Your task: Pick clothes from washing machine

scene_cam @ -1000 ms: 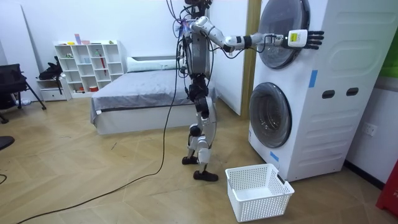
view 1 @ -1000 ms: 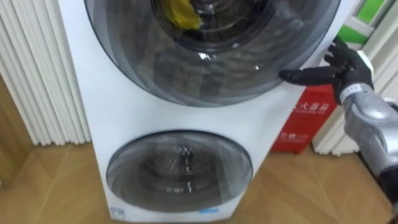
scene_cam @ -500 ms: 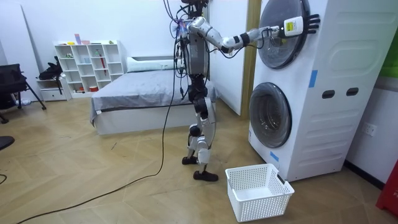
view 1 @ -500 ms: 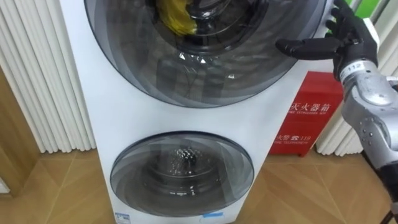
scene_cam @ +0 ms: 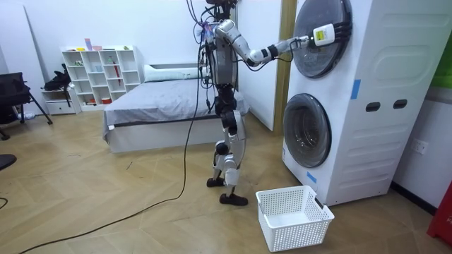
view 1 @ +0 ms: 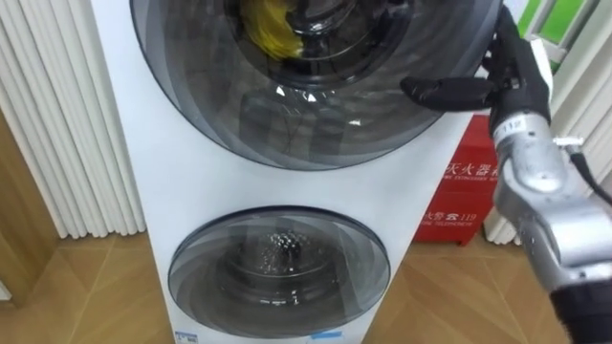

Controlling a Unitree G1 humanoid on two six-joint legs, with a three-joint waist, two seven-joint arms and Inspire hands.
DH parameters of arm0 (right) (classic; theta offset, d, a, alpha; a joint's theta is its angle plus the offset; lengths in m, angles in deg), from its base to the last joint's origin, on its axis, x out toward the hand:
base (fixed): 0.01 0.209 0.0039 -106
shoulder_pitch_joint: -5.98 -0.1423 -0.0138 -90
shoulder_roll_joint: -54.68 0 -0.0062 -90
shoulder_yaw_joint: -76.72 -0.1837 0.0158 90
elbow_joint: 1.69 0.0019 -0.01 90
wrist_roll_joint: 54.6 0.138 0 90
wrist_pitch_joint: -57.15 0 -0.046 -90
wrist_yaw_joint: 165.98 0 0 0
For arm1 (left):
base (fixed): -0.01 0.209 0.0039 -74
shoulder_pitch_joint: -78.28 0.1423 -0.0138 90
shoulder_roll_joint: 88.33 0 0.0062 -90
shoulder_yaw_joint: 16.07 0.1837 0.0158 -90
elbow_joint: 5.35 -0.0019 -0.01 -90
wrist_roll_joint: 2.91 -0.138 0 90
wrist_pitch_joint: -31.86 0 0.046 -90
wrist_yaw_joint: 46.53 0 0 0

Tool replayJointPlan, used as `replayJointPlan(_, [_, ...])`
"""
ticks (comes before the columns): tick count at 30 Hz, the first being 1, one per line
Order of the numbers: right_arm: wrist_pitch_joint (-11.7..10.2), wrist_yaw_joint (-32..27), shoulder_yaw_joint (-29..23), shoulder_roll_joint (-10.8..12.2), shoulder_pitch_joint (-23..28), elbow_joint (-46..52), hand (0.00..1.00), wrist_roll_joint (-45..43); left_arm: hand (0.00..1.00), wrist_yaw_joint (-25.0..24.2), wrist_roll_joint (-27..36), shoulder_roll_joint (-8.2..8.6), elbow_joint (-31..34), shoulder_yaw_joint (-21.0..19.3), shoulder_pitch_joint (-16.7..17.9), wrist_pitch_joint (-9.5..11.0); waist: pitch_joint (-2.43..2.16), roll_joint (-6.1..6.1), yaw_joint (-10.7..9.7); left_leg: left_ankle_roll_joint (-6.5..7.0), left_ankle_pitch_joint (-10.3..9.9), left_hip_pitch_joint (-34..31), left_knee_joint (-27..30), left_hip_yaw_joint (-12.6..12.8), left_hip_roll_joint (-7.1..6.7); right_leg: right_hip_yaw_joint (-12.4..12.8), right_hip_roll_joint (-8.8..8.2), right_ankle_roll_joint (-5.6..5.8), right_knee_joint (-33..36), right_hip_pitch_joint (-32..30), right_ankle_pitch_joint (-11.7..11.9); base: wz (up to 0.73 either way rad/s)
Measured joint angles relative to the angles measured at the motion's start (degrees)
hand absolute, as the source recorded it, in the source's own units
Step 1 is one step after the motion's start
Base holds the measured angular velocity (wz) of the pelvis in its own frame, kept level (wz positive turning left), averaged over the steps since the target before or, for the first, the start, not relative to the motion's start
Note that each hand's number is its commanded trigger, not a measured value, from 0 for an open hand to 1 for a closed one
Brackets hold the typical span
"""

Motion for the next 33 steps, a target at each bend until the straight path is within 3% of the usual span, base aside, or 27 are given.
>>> replayJointPlan(14, [-0.5,0.0,-0.9,2.7,0.7,0.9,0.0,-0.3,0.0,0.2,2.9,-0.28,1.0,1.5,0.5,0.1,0.06,1.0,0.1,-0.01,0.0,0.4,0.1,0.0,0.11,-0.5,0.04,-0.2,0.0,0.5,-0.2,0.01])
replayJointPlan(23, [-0.5,-0.1,0.3,2.8,0.7,1.0,0.0,-3.5,0.0,0.2,2.8,-0.22,1.1,2.9,0.7,-0.9,0.01,0.96,0.1,-0.12,0.1,0.4,0.2,0.1,0.22,-0.5,0.18,-0.44,0.2,0.4,-0.5,0.0])
replayJointPlan(33, [1.2,-0.1,0.4,3.2,2.0,4.2,0.0,-3.8,0.0,0.1,2.4,-0.45,-0.5,3.9,1.1,-0.9,-0.09,0.71,0.1,-0.13,0.1,1.0,0.1,1.6,0.35,0.1,0.31,-0.47,0.2,0.7,-0.5,-0.03])
